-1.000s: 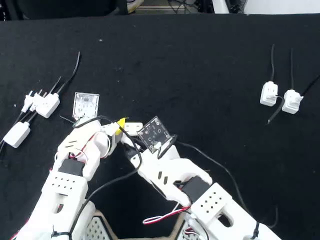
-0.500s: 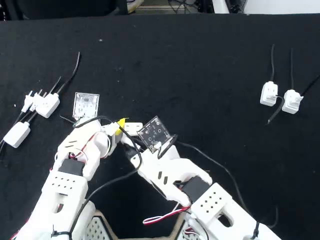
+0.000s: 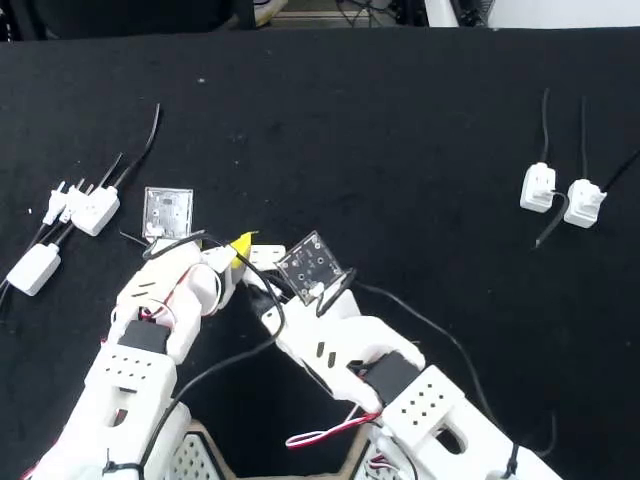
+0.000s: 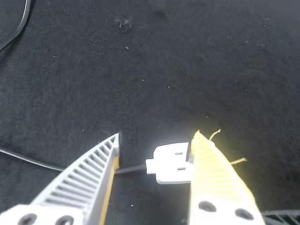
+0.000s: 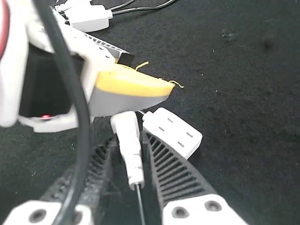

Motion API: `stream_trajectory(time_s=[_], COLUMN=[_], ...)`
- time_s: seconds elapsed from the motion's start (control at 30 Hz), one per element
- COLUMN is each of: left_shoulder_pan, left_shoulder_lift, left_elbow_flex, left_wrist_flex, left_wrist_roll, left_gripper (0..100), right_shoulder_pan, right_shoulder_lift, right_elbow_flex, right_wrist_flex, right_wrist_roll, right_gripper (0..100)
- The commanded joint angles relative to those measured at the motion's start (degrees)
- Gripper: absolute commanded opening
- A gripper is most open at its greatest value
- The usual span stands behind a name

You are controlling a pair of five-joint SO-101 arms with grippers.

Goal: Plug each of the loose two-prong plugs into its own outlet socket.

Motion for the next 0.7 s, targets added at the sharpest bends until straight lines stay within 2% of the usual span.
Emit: stream_trajectory(time_s=[0.0,0.27,0.4,0.67], left_shoulder_pan=[1.1,1.1,1.19,3.03], left_shoulder_lift=[0.79,0.79,0.79,0.79], left_elbow_flex=[0.57,0.57,0.57,0.66], left_wrist_flex=[-0.26,-0.26,-0.35,-0.26], left_wrist_roll=[0.44,0.44,0.44,0.0], left_gripper=[24,24,24,24], right_shoulder_pan=[2.99,3.16,3.08,3.16], right_shoulder_lift=[-3.3,-3.3,-3.3,-2.95], right_elbow_flex=[-2.24,-2.24,-1.8,-1.8], right_wrist_flex=[-2.81,-2.81,-4.57,-5.19], right_wrist_roll=[-0.7,-0.88,-5.1,-5.1], right_gripper=[1.0,1.0,1.1,1.1])
